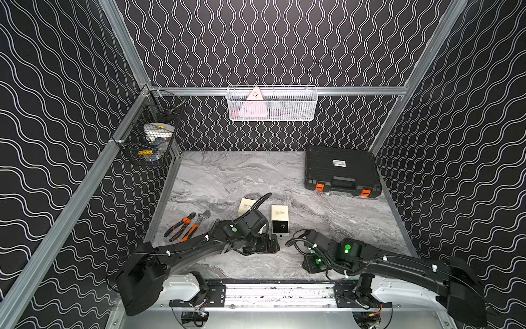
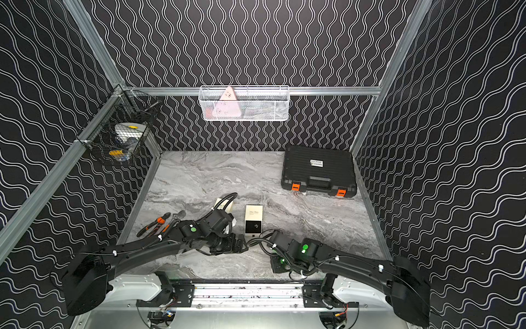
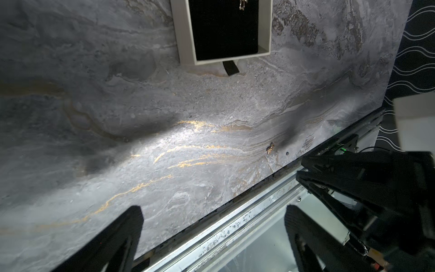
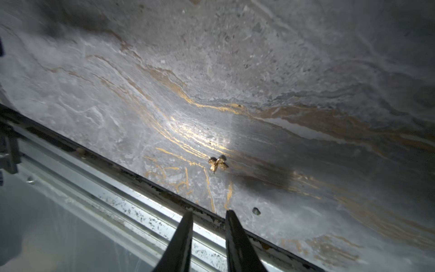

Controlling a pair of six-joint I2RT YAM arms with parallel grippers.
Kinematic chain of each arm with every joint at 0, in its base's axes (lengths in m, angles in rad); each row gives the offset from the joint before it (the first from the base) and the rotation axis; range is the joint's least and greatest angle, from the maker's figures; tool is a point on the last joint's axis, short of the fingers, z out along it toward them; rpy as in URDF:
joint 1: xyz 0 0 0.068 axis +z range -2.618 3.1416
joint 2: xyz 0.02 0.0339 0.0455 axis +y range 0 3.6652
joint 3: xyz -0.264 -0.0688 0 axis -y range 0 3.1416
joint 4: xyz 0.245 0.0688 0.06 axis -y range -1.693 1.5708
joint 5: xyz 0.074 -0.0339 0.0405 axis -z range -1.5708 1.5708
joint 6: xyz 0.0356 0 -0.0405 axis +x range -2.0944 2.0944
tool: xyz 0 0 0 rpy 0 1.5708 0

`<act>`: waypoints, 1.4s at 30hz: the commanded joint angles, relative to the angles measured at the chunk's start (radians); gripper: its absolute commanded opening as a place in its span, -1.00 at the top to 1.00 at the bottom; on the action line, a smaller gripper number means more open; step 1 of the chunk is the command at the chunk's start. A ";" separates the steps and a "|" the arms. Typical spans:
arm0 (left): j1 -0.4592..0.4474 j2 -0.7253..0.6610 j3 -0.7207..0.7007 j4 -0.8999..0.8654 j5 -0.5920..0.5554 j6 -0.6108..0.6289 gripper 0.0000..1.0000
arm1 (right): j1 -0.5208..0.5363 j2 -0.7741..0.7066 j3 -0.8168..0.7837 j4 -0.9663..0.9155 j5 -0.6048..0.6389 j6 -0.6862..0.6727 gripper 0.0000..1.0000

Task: Place the earrings into the drawer-style jewelry box
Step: Pick up the earring from the center of the board.

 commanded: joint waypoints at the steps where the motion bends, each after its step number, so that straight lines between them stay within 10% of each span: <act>1: -0.001 0.004 -0.019 0.058 0.016 -0.030 -0.97 | 0.020 0.054 0.018 0.049 0.077 0.049 0.49; 42: -0.006 0.066 0.029 0.055 -0.009 0.021 -0.97 | 0.020 0.145 -0.023 0.171 0.101 0.043 1.00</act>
